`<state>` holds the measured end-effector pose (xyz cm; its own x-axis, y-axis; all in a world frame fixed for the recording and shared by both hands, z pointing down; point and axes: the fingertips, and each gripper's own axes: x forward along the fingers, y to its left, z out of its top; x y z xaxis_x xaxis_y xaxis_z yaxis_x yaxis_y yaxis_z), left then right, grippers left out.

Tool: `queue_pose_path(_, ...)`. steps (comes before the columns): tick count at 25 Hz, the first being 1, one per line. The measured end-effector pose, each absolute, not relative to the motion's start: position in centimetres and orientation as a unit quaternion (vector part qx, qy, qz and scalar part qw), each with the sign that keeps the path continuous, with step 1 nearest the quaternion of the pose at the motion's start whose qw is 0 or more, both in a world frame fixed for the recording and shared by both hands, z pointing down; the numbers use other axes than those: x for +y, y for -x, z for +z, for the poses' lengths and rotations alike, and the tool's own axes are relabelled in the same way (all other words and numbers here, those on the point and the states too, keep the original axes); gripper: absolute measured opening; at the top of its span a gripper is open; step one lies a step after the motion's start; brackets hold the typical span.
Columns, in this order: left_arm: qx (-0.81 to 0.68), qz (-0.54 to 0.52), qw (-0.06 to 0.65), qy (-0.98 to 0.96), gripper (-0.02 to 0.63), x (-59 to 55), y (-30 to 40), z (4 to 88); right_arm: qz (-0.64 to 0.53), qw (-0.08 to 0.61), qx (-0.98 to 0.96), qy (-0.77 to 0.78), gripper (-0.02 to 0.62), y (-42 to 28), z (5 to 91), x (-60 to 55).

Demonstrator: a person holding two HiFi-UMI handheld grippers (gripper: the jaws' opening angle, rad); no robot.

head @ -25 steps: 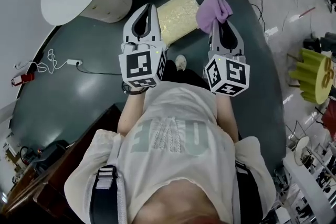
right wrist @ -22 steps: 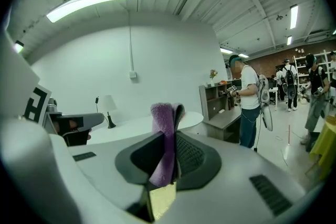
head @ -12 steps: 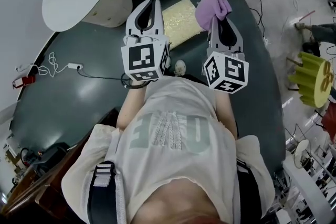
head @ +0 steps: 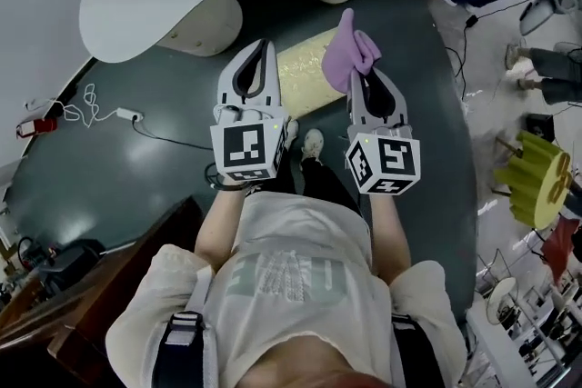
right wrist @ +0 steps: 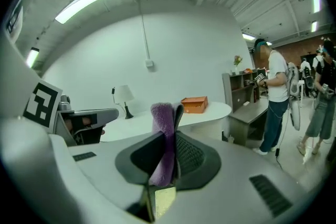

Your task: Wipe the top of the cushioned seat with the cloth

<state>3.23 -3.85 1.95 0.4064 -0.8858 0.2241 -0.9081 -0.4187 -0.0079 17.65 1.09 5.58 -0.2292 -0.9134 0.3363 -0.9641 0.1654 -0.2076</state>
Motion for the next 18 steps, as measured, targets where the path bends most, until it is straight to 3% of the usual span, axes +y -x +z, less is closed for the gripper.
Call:
queue_pose_path(10, -0.616, 0.087, 0.115, -0.775, 0.005, -8.8, 6.1, 19.5, 0.279, 0.148, -0.843, -0.435, 0.067, -4.5, 24.4, -6.7)
queue_pose_path(18, -0.65, 0.132, 0.159, -0.731, 0.005, -6.0, 12.1, 30.1, 0.373, 0.193, -0.851, -0.315, 0.066, 3.9, 37.2, -8.0)
